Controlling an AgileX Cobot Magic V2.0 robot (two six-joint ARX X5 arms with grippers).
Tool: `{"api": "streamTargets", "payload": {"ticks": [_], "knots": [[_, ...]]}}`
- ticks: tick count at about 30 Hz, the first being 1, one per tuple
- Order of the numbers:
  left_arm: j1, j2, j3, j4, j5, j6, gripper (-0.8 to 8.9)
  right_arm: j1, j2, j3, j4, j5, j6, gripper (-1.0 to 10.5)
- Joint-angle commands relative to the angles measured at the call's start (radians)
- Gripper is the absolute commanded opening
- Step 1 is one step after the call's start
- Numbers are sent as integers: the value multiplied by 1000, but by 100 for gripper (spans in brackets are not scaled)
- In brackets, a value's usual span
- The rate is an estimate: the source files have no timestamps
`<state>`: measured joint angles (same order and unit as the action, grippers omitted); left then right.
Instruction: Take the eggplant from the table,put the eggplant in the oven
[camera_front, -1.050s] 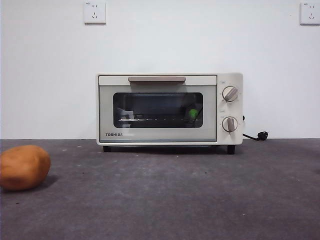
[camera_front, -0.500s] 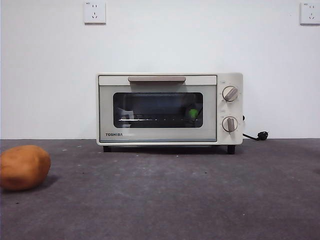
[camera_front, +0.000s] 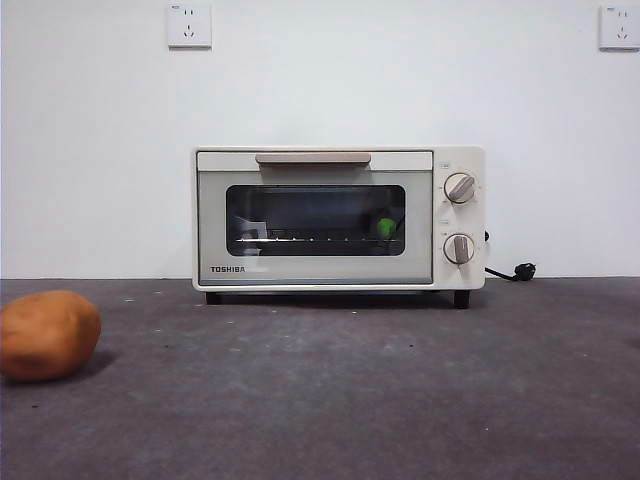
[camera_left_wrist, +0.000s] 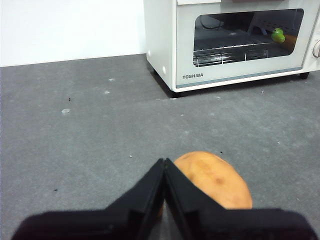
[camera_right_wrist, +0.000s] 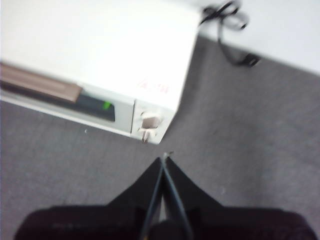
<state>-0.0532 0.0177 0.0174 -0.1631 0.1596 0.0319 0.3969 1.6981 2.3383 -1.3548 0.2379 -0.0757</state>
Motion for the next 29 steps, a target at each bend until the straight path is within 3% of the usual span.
{"api": "streamTargets", "payload": {"ticks": [1, 7, 15, 20, 25, 29], "knots": [[3, 2, -10, 7, -1, -10, -4, 2, -116, 0, -20, -6, 9, 1], [3, 5, -10, 7, -1, -10, -4, -18, -335, 0, -20, 6, 12, 1], [3, 5, -10, 7, -1, -11, -4, -180, -563, 0, -20, 7, 10, 1], [3, 5, -10, 7, -1, -10, -4, -270, -652, -2, -20, 58, -8, 1], [3, 5, -10, 7, 0, -10, -4, -338, -761, -88, -20, -21, -7, 1], [3, 5, -10, 7, 0, -10, -4, -396, -916, -320, 68, -71, -3, 1]]}}
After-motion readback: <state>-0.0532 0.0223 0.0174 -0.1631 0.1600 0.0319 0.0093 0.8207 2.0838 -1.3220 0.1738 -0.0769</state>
